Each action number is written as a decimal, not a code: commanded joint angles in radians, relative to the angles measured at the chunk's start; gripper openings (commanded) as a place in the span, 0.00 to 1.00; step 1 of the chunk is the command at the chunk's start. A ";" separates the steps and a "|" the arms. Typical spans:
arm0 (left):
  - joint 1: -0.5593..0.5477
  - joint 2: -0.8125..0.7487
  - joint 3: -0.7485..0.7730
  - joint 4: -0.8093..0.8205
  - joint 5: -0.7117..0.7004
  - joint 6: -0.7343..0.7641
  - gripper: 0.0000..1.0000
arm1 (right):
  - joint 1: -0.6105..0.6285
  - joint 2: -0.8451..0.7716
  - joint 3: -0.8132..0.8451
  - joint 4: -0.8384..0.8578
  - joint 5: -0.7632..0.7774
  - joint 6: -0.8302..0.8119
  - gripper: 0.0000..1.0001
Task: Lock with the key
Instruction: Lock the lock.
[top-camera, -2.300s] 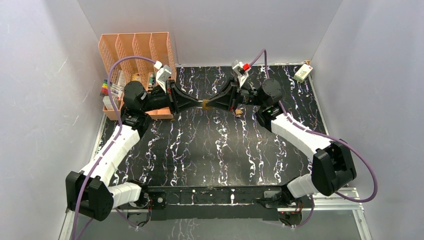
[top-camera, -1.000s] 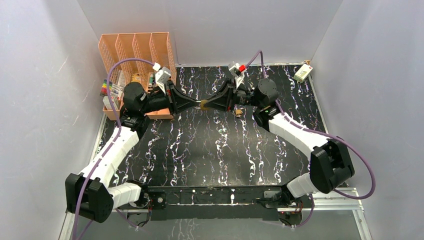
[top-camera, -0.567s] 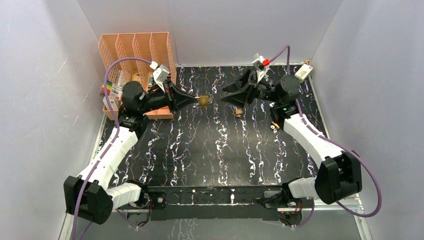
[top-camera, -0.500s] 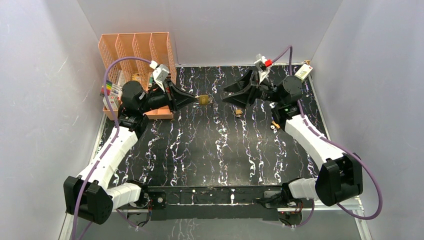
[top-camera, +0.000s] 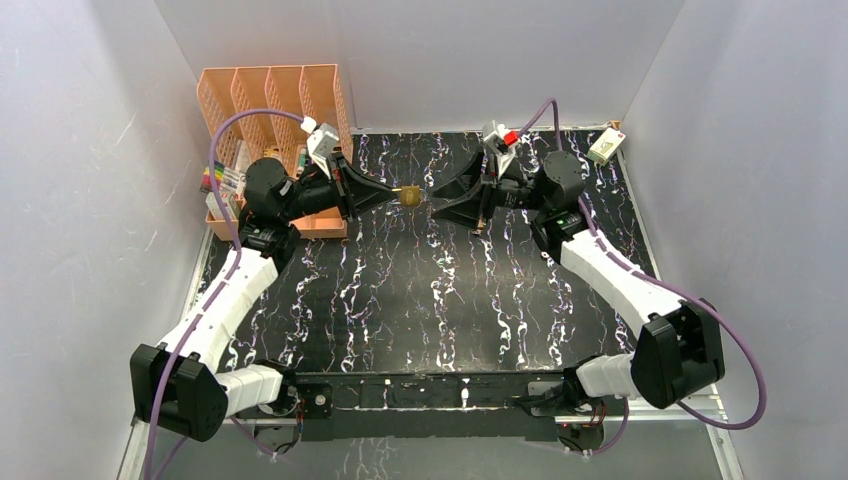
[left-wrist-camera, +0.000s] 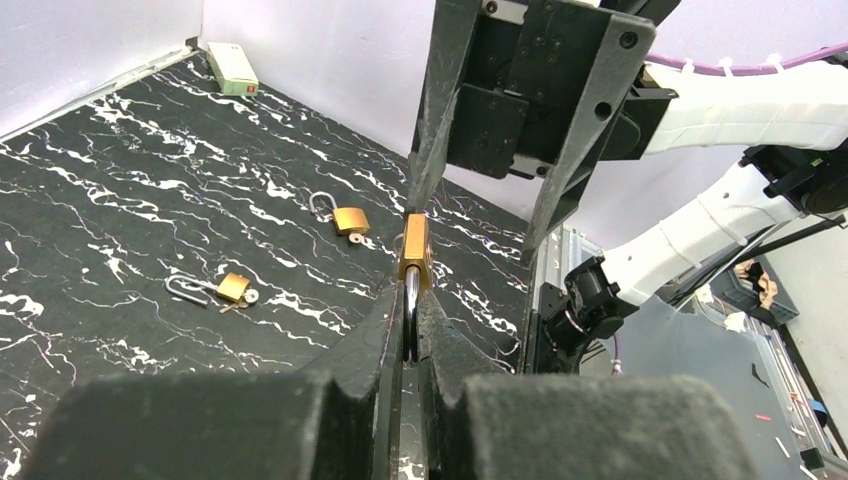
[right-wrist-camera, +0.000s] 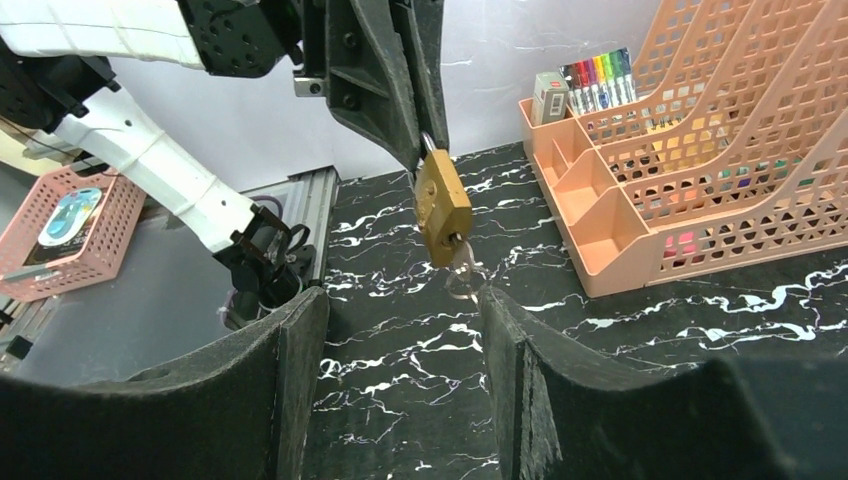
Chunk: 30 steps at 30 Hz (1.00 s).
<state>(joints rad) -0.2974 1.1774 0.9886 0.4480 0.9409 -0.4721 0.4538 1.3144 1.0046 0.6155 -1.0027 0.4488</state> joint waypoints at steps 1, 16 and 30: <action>0.003 -0.007 0.062 0.040 0.025 -0.008 0.00 | 0.014 0.019 0.062 0.012 0.020 -0.036 0.64; 0.003 0.007 0.060 0.050 0.035 -0.016 0.00 | 0.039 0.080 0.115 0.009 0.029 -0.059 0.62; 0.003 -0.022 0.062 -0.018 0.023 0.035 0.00 | 0.033 0.044 0.063 0.032 0.079 -0.073 0.00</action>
<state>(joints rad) -0.2974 1.1896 1.0054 0.4374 0.9615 -0.4667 0.4889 1.4136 1.0760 0.5930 -0.9604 0.3931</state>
